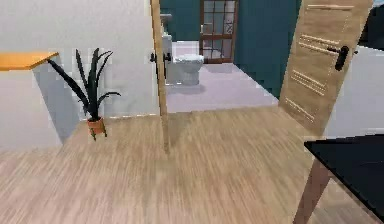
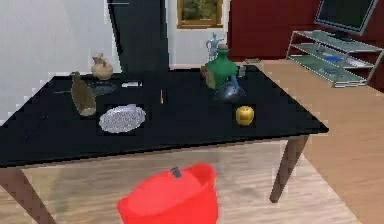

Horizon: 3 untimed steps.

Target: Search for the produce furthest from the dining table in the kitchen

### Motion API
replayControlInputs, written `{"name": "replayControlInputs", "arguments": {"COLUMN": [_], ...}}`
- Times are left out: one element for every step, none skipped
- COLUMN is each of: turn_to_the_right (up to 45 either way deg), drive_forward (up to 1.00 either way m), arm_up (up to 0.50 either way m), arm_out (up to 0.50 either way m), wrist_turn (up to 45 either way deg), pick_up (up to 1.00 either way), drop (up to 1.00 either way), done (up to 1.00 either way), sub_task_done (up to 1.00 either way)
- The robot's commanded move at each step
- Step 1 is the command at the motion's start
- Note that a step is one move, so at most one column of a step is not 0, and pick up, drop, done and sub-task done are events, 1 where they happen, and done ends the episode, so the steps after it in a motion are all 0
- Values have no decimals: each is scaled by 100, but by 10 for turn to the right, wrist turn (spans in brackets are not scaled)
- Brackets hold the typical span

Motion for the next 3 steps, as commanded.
{"name": "replayControlInputs", "arguments": {"turn_to_the_right": [-450,-450,-90], "drive_forward": [0,0,0], "arm_up": [0,0,0], "arm_out": [0,0,0], "wrist_turn": [0,0,0], "pick_up": [0,0,0], "drop": [0,0,0], "done": [0,0,0], "sub_task_done": [0,0,0]}}
